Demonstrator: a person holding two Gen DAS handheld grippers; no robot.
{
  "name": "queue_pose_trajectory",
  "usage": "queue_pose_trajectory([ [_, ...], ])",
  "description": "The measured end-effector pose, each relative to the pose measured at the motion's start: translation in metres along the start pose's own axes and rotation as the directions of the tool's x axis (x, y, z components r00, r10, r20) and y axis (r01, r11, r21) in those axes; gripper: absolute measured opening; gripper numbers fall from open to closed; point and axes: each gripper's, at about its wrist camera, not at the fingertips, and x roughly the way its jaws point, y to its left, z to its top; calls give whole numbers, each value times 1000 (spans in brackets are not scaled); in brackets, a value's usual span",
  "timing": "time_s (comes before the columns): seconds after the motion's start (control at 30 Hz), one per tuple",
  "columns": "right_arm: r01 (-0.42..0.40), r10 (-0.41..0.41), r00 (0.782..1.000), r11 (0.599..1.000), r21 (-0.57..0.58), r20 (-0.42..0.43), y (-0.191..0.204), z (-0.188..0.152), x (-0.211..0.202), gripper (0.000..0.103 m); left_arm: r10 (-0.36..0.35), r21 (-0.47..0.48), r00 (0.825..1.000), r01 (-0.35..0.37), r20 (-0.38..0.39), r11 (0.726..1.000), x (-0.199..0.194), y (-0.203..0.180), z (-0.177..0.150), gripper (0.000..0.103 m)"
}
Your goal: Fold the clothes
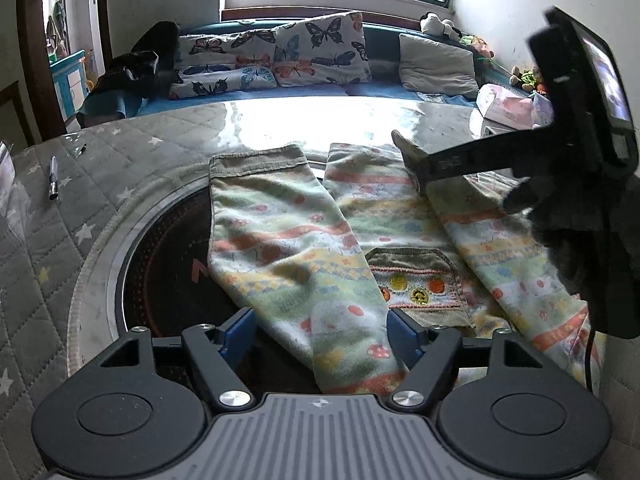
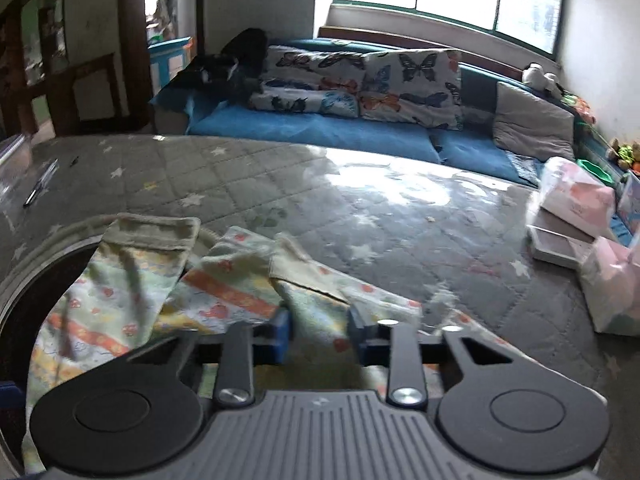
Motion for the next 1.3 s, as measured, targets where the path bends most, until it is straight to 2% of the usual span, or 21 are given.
queue_pose_trajectory([
  [0.1,21,-22,999,999,32,34,-17,-4,-19,6,4,-3,1000,-4,2,1000,0,0,2,78],
  [0.3,74,-86,990,992,103,112,-58,-21,-77,3,10,-11,1000,-9,13,1000,-3,1,4,78],
  [0.53,190,-225,959,961,200,173,-109,-69,-165,3,10,-4,1000,-10,24,1000,-4,-1,5,80],
  [0.7,288,-328,937,919,269,120,-135,-117,-208,3,11,16,999,-11,41,1000,-9,-6,6,83],
  [0.83,357,-386,922,878,319,31,-146,-159,-223,3,17,24,999,-18,40,1000,-9,-8,6,83],
  [1.0,441,-438,893,813,379,-101,-164,-203,-228,4,18,44,999,-19,35,999,-9,-11,4,83],
  [1.07,475,-453,878,785,397,-154,-172,-218,-229,8,19,50,999,-21,32,999,-9,-12,2,83],
  [1.1,489,-464,870,774,402,-166,-174,-222,-231,13,20,53,999,-21,31,998,-9,-13,2,83],
  [1.17,520,-489,852,748,412,-187,-178,-229,-235,14,21,57,999,-23,29,998,-9,-13,1,83],
  [1.23,558,-537,824,716,419,-180,-180,-230,-242,20,24,60,999,-25,29,998,-10,-14,1,83],
  [1.27,566,-551,817,709,422,-170,-180,-229,-245,20,24,60,999,-26,31,998,-11,-14,2,84],
  [1.3,553,-545,824,717,424,-153,-179,-228,-247,21,23,60,999,-25,33,998,-11,-14,2,84],
])
